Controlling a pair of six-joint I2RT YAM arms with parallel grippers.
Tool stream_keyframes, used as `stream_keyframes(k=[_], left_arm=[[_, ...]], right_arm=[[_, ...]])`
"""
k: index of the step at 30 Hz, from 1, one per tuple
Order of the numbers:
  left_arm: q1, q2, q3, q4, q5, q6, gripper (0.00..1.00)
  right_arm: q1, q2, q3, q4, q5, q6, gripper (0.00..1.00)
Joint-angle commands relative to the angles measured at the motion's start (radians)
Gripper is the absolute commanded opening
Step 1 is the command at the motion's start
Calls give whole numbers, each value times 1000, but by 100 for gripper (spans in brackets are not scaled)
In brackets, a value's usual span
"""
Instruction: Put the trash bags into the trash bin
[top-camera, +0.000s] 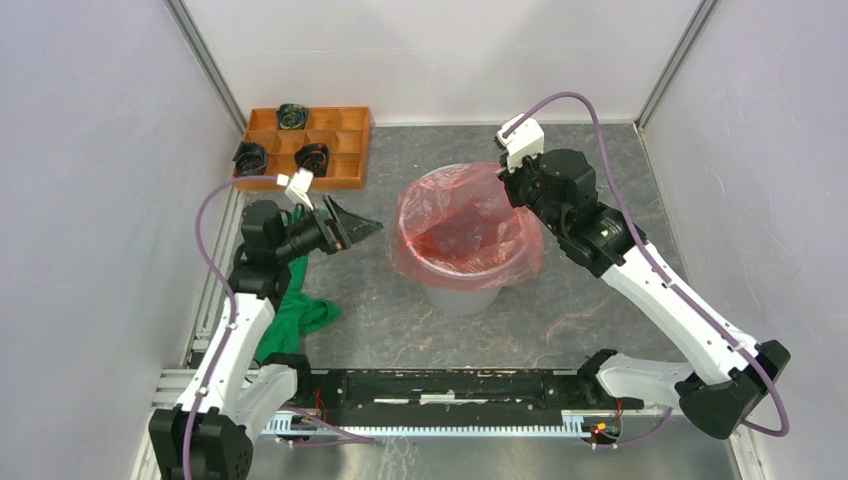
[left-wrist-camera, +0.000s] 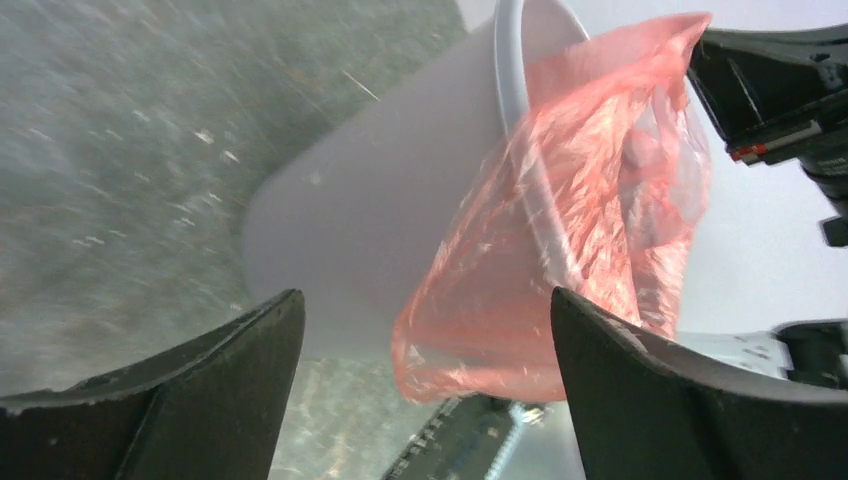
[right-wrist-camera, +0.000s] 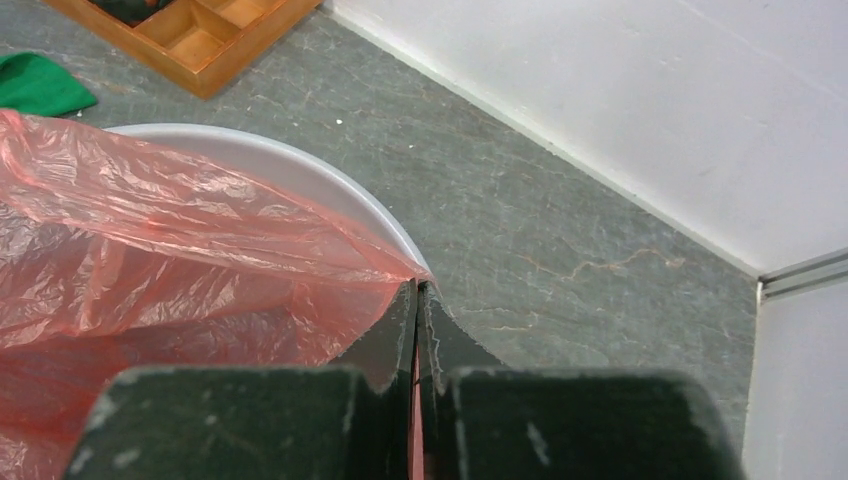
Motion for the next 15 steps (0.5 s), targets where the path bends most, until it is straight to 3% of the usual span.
stream_keyframes(k=[1, 4, 8, 15], left_arm=[[2, -3, 216, -231, -259, 256, 99], [-21, 62, 286, -187, -226, 288, 100], [-136, 151, 360, -110, -229, 290, 100], [-244, 366, 518, -122, -150, 314, 100]], right_arm=[[-19, 17, 35, 43, -69, 49, 1], [-28, 22, 38, 48, -74, 64, 1], [-52, 20, 31, 54, -86, 76, 0], [-131, 32, 28, 75, -207, 112, 0]])
